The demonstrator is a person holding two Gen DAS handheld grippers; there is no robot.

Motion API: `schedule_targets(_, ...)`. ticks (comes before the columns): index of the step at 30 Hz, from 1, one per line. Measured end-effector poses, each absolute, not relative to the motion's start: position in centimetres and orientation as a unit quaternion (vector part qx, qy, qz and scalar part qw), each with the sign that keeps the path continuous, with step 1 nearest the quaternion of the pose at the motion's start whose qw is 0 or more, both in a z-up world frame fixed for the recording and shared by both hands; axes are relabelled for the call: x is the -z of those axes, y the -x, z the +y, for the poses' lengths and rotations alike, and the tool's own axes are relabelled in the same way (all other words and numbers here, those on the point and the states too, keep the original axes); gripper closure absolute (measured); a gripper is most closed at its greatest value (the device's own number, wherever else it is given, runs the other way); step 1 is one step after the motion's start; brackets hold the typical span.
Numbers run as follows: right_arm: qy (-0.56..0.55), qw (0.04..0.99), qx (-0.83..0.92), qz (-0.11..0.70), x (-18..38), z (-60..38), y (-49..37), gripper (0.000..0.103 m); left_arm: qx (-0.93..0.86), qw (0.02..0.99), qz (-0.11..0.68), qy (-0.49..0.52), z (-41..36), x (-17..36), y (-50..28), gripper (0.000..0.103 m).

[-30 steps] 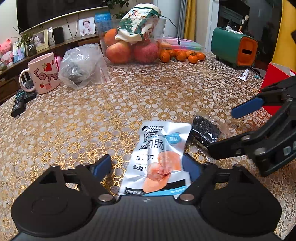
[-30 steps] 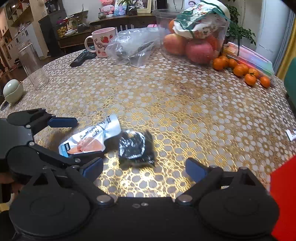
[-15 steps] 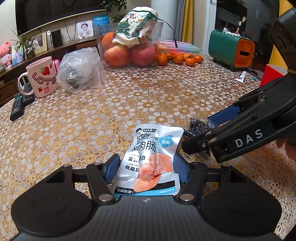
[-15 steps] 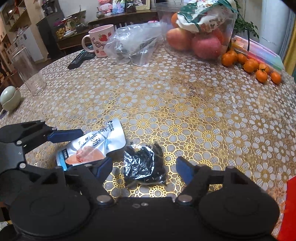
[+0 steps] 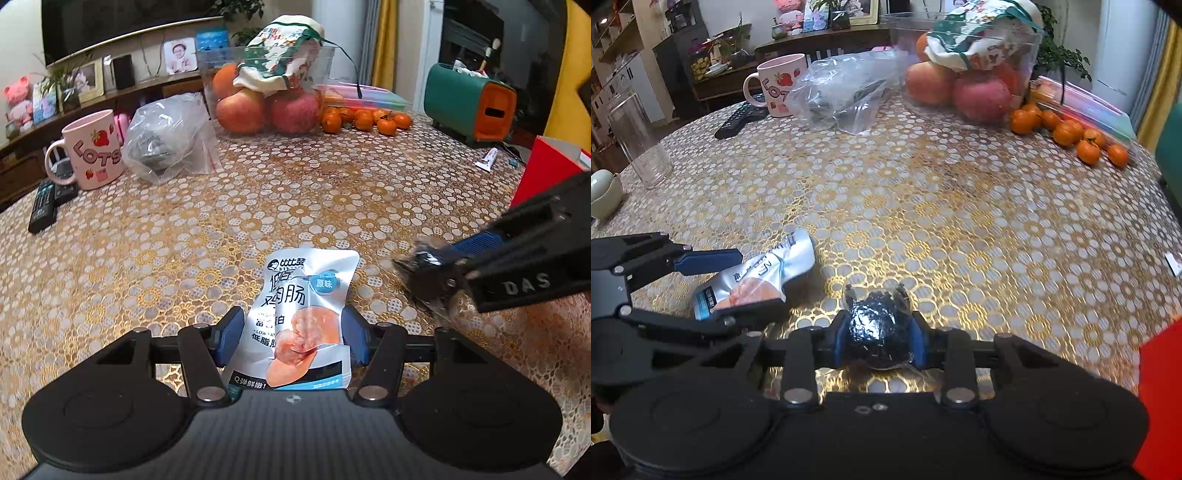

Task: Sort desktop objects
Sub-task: 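Grasp the white sausage snack pack with the left tool while the right tool grasps the black mesh bag, then carry the snack pack and black mesh bag over the box with both tools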

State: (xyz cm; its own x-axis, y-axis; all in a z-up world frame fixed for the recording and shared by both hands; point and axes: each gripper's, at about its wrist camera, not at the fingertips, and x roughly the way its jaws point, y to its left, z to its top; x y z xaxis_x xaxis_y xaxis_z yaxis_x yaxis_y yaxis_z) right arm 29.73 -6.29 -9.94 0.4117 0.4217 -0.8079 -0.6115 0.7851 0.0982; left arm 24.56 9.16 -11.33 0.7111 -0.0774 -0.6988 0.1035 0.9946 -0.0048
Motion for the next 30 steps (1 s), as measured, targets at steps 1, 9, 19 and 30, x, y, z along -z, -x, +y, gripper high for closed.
schedule_targets(1,0.106,0.834,-0.309,0.445,9.9,-6.6,-29.5,0.070,0.048,0.924,0.379,-0.013,9.1,11.3,-24.4,0.047)
schedule_targets(9,0.101,0.836,-0.309,0.442,8.6,-8.7,-27.5,0.070,0.052,0.920,0.387,0.004,7.8,10.7,-23.2,0.047)
schedule_targets(19,0.087,0.839,-0.309,0.440,6.5,-11.7,-24.9,0.071,0.055,0.920,0.387,0.023,6.1,8.7,-21.0,0.047)
schedule_targets(30,0.059,0.851,-0.306,0.422,2.9,-16.6,-21.5,0.070,0.075,0.922,0.378,0.035,3.2,4.8,-18.2,0.047)
